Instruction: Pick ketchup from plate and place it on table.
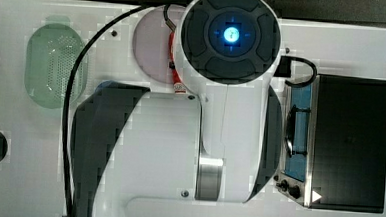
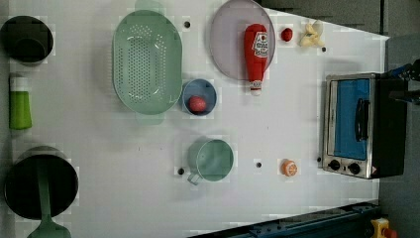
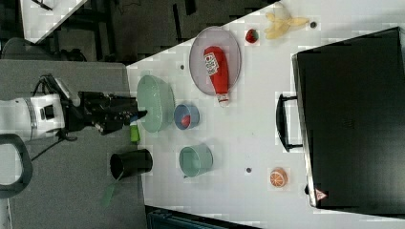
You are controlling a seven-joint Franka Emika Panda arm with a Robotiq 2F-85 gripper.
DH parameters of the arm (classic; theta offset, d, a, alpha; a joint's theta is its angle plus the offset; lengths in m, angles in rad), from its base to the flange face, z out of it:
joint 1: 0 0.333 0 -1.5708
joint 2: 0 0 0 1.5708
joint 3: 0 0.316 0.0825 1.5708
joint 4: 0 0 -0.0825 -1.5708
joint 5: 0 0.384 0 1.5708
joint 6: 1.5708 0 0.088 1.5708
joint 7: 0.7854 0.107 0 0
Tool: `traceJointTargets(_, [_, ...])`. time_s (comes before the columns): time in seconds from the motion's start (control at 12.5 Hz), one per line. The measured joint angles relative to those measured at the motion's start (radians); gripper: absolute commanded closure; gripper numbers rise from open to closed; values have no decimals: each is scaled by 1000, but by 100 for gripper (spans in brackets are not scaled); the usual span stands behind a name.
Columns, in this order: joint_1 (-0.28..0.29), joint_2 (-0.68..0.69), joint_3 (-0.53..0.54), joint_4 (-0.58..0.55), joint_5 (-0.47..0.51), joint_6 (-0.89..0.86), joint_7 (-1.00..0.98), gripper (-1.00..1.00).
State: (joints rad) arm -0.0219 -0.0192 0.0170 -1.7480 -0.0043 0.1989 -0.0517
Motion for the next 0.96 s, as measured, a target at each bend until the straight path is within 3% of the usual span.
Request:
traceJointTargets(0.24, [-66,-90,46,-115,14,-101,17,-99])
traceJointTargets(0.56, [-77,-79,55,-98,22,-69,19,-100])
traceJointTargets(0.96, [-73,64,83,-86,26,39,11,-100])
